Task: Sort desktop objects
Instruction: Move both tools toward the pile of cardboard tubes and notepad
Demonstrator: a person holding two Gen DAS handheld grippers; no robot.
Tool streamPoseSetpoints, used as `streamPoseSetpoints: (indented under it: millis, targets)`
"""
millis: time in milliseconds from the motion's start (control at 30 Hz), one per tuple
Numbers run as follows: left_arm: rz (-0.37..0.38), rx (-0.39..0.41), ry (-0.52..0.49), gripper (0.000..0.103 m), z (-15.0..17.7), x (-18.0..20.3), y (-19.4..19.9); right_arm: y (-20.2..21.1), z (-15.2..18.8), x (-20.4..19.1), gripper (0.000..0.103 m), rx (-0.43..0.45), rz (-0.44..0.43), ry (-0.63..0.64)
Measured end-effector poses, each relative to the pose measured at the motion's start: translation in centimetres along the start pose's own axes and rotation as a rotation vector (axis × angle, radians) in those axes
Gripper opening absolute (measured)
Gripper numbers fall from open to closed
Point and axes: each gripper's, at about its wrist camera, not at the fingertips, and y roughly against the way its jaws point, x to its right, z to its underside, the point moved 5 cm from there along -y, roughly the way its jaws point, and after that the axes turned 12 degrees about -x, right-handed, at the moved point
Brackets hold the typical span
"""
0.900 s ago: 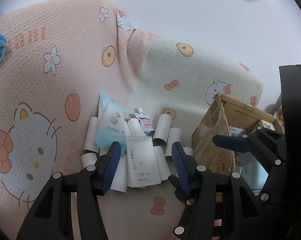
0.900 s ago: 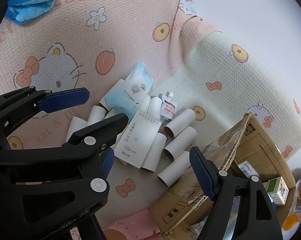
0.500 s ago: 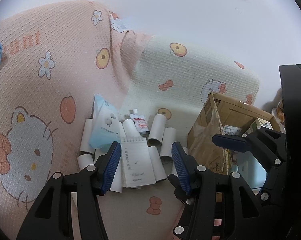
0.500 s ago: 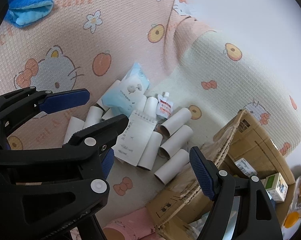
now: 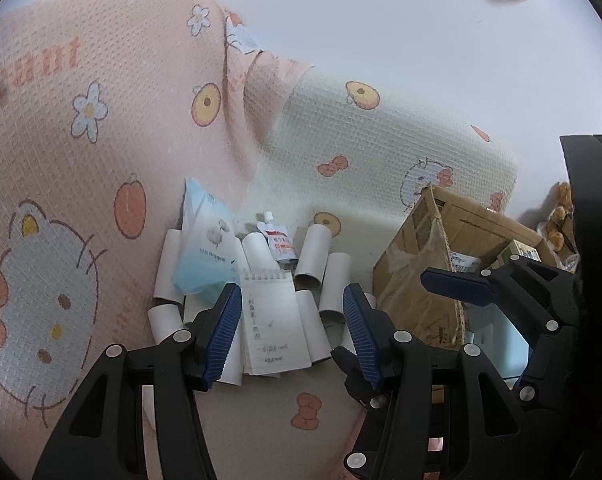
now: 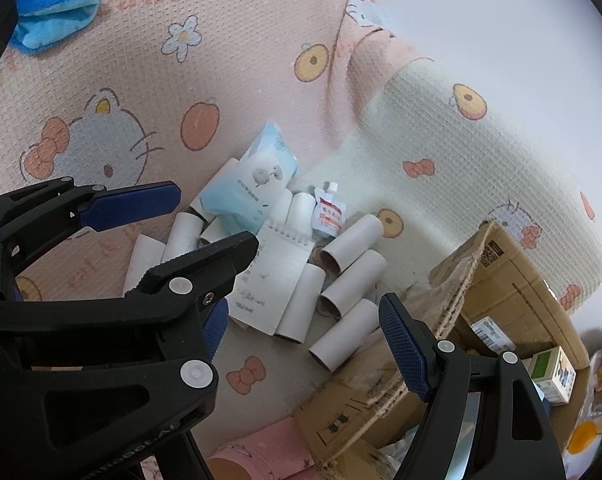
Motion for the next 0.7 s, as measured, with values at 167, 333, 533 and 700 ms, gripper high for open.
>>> streamPoseSetpoints:
  millis: [167,333,533,700]
  targets:
    - [0.04,-0.011,0.046,0.057,0.1,-1.7,-0.6,-0.4,-0.7,-0.6,0.076,-0.008,-0.011,-0.002]
    - [0.127,0.001,0.118,0.056,0.1,-3.9,-1.0,-1.4,-1.3,-0.9,0.076,-0.029,-0.026,-0.022]
    - [0.141,0.021,0.185,0.051,0.4,-6.5,-2.2,-2.5,-2.1,-0.4,0.076,-0.026,-0.065,-0.089]
    - [0.159,0.013,0.239,0.049,0.6,-8.6,-3.8,-3.7,-2.9,-0.3,0.076,-0.019,-0.085,-0.146]
